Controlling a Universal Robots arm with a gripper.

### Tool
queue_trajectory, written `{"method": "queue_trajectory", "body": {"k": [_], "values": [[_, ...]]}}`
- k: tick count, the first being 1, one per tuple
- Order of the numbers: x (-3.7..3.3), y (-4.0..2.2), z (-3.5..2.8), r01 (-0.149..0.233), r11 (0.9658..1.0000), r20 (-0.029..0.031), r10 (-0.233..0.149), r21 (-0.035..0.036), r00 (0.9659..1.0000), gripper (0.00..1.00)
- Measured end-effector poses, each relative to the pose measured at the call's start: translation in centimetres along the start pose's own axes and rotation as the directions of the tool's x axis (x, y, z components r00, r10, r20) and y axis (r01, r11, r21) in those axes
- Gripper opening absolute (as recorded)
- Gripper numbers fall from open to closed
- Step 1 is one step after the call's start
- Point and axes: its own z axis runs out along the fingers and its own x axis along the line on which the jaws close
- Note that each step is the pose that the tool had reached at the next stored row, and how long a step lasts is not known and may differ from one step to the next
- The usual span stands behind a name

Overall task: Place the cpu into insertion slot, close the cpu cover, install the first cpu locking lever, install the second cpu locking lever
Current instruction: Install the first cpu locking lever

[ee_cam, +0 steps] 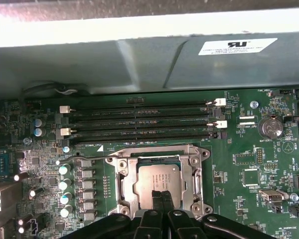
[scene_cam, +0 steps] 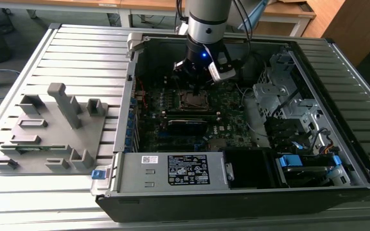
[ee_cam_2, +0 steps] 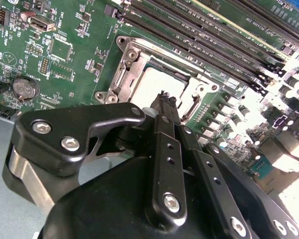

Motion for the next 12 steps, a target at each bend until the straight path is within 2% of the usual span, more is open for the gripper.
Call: {"method": "queue_trajectory", "body": {"k": [12], "values": [[-0.01,0.03,-1.35,0.000,1.0000,0.0002,0.000,-0.0003,1.0000,0.11]]}}
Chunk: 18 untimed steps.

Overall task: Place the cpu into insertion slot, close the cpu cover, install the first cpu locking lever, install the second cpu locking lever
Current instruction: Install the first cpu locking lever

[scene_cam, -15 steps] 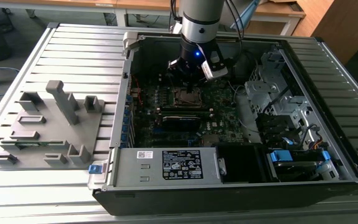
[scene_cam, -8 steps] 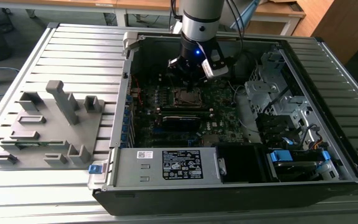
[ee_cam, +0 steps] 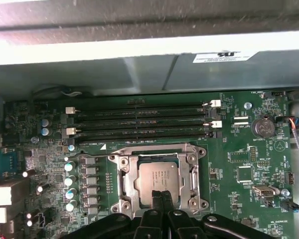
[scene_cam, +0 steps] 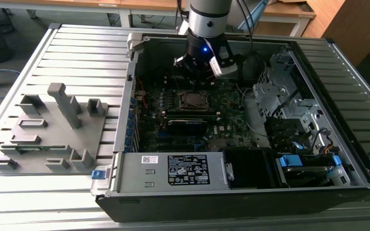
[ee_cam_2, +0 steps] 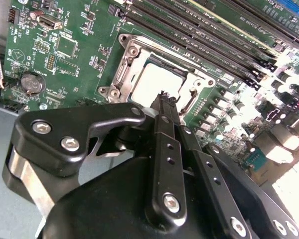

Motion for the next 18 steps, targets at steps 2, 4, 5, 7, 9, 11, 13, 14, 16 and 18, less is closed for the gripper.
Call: {"method": "queue_trajectory", "body": {"k": [2,4,5,7,9,11,13,14,16,18], "values": [[0.00,0.01,-0.31,0.000,1.0000,0.0000,0.000,0.0000,1.0000,0.11],[0.00,0.01,-0.62,0.000,1.0000,-0.0001,0.000,0.0002,1.0000,0.11],[0.00,0.02,-0.75,0.000,1.0000,-0.0001,0.000,0.0001,1.0000,0.11],[0.00,0.02,-0.84,0.000,1.0000,0.0000,0.000,-0.0001,1.0000,0.11],[0.00,0.02,-0.85,0.000,1.0000,0.0001,0.000,-0.0003,1.0000,0.11],[0.00,0.02,-0.87,0.000,1.0000,-0.0001,0.000,0.0000,1.0000,0.11],[0.00,0.02,-0.88,0.000,1.0000,0.0000,0.000,0.0000,1.0000,0.11],[0.04,0.01,-0.89,0.000,1.0000,-0.0001,0.000,0.0001,1.0000,0.11],[0.27,0.00,-0.88,0.000,1.0000,-0.0001,0.000,0.0001,1.0000,0.11],[0.54,-0.02,-0.88,0.000,1.0000,-0.0001,0.000,0.0001,1.0000,0.11]]}}
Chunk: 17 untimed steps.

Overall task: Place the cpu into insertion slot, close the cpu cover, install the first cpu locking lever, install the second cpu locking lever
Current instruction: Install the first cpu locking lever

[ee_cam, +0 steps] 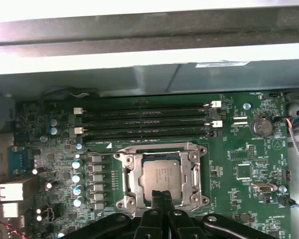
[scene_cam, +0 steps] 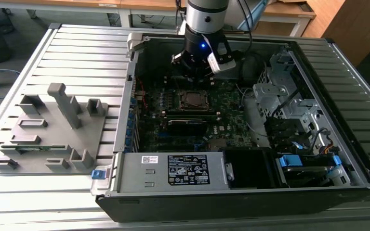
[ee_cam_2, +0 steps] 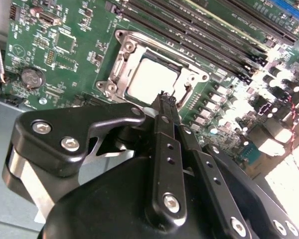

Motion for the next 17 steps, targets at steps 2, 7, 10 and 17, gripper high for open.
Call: {"method": "queue_trajectory", "body": {"k": [2,7,10,17], "values": [[0.27,-0.02,0.00,0.000,1.0000,0.0001,0.000,0.0000,1.0000,0.11],[0.94,-0.07,0.01,0.000,1.0000,0.0003,0.000,0.0000,1.0000,0.11],[1.17,-0.08,0.01,0.000,1.0000,0.0003,0.000,0.0000,1.0000,0.11],[1.18,-0.08,-0.26,0.000,1.0000,0.0003,0.000,-0.0001,1.0000,0.11]]}}
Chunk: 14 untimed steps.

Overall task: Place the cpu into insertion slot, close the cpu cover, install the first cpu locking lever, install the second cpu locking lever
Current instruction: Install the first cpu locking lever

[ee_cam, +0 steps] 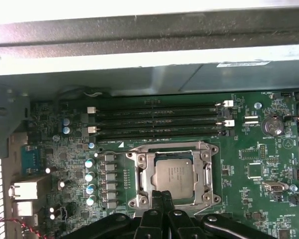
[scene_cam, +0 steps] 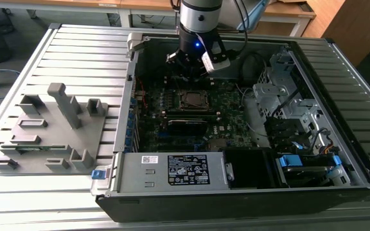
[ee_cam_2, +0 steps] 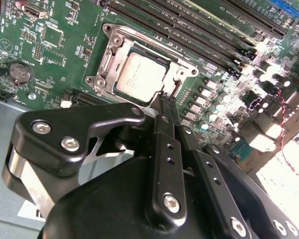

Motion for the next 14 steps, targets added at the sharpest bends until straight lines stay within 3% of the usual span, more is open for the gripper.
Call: {"method": "queue_trajectory", "body": {"k": [7,14], "values": [[0.06,0.00,-0.24,0.000,1.0000,0.0000,0.000,0.0000,1.0000,0.11],[1.46,-0.10,-0.21,0.000,1.0000,0.0030,0.000,-0.0001,1.0000,0.11]]}}
